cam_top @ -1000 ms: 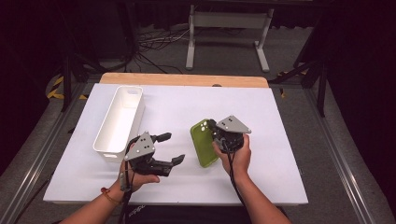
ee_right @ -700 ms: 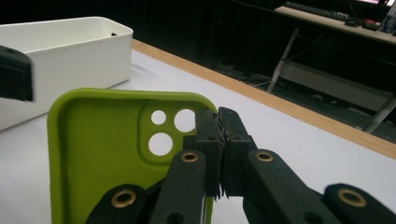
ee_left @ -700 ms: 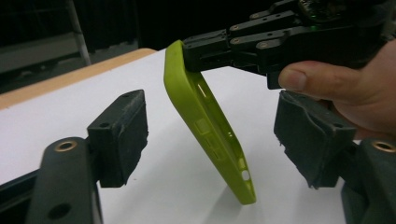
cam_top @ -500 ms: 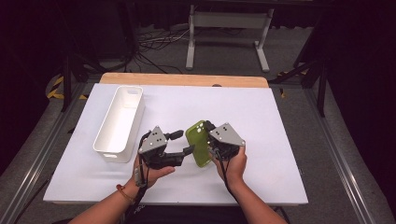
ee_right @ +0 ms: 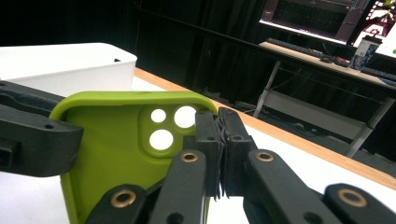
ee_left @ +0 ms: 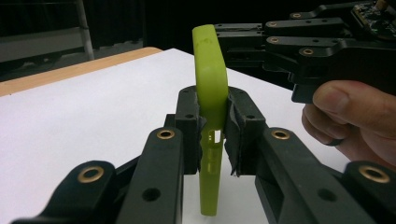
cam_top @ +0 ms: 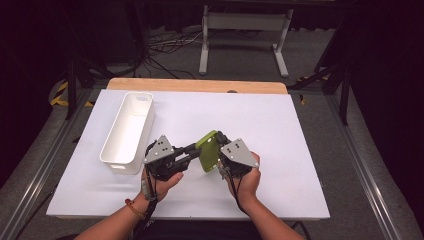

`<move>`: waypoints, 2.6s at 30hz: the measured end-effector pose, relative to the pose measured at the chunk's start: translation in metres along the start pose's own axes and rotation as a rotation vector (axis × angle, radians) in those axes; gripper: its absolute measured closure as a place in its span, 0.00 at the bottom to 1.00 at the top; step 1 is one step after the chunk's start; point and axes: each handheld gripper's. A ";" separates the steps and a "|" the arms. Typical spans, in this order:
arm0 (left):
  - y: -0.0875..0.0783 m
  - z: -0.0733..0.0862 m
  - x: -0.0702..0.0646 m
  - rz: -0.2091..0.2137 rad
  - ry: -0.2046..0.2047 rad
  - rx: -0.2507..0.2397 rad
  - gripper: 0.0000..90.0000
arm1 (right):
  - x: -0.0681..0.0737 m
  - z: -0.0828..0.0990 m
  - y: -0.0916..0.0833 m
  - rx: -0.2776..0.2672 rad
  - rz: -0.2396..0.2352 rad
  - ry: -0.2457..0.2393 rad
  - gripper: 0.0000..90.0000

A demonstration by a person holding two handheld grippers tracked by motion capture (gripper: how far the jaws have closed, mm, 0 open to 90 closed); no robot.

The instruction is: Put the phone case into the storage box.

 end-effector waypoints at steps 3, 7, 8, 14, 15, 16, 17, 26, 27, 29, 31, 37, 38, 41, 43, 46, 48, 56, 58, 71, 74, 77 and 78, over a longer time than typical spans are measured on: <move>-0.003 -0.001 0.001 0.009 0.012 0.000 0.86 | 0.001 0.000 -0.002 -0.008 0.001 -0.002 0.98; -0.007 -0.003 0.002 -0.016 0.052 0.001 0.86 | 0.003 -0.002 -0.004 -0.020 -0.007 0.001 0.98; -0.008 -0.004 0.003 -0.019 0.063 0.006 0.86 | 0.003 -0.002 -0.005 -0.022 -0.010 -0.002 0.98; -0.014 -0.007 0.004 -0.048 0.100 0.000 0.86 | 0.005 -0.005 -0.009 -0.036 -0.020 -0.007 0.97; -0.015 -0.007 0.004 -0.049 0.103 0.002 0.86 | 0.005 -0.007 -0.009 -0.036 -0.024 -0.011 0.97; -0.015 -0.007 0.005 -0.047 0.108 0.003 0.86 | 0.005 -0.007 -0.009 -0.037 -0.024 -0.011 0.97; -0.015 -0.007 0.006 -0.044 0.106 0.001 0.86 | 0.005 -0.007 -0.010 -0.038 -0.025 -0.007 0.97; -0.017 -0.004 0.013 -0.072 0.107 -0.003 0.87 | 0.008 -0.007 -0.010 -0.034 -0.048 -0.020 0.96; -0.018 -0.003 0.014 -0.075 0.110 0.001 0.87 | 0.008 -0.007 -0.009 -0.028 -0.050 -0.024 0.96; -0.018 -0.002 0.014 -0.080 0.113 0.003 0.87 | 0.009 -0.006 -0.009 -0.026 -0.058 -0.018 0.96; -0.019 -0.002 0.015 -0.089 0.125 0.002 0.87 | 0.009 -0.006 -0.009 -0.022 -0.065 -0.023 0.96; -0.022 -0.003 0.016 -0.101 0.139 -0.004 0.87 | 0.007 -0.011 -0.008 0.003 -0.111 -0.065 0.91; -0.023 -0.003 0.016 -0.105 0.148 0.003 0.87 | 0.007 -0.012 -0.008 0.011 -0.120 -0.073 0.89; -0.024 -0.003 0.016 -0.100 0.159 0.007 0.87 | 0.007 -0.014 -0.009 0.019 -0.137 -0.095 0.84; -0.024 -0.003 0.015 -0.104 0.167 0.007 0.87 | 0.007 -0.015 -0.009 0.022 -0.143 -0.103 0.80; -0.025 -0.004 0.013 -0.107 0.180 0.031 0.87 | 0.009 -0.016 -0.008 0.040 -0.152 -0.145 0.75; -0.025 -0.004 0.013 -0.109 0.175 0.034 0.87 | 0.010 -0.017 -0.009 0.035 -0.171 -0.166 0.70; -0.027 -0.005 0.012 -0.139 0.161 0.054 0.87 | 0.013 -0.021 -0.010 0.034 -0.200 -0.199 0.48; -0.027 -0.005 0.013 -0.137 0.155 0.056 0.87 | 0.013 -0.022 -0.010 0.038 -0.208 -0.202 0.47; -0.032 -0.008 0.020 -0.147 0.141 0.037 0.87 | -0.005 -0.018 -0.010 0.040 -0.247 -0.147 0.34; -0.034 -0.009 0.021 -0.146 0.139 0.040 0.87 | -0.009 -0.015 -0.013 0.054 -0.252 -0.150 0.32; -0.035 -0.009 0.022 -0.151 0.143 0.035 0.87 | -0.014 -0.010 -0.016 0.058 -0.248 -0.155 0.29; -0.035 -0.009 0.022 -0.150 0.145 0.036 0.87 | -0.015 -0.008 -0.017 0.059 -0.243 -0.157 0.29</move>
Point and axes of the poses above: each handheld gripper's, and its own axes: y roughly forward along the jaws, z roughly out of its underside, x roughly to its left, and after that the axes turned 7 degrees about x, right-handed
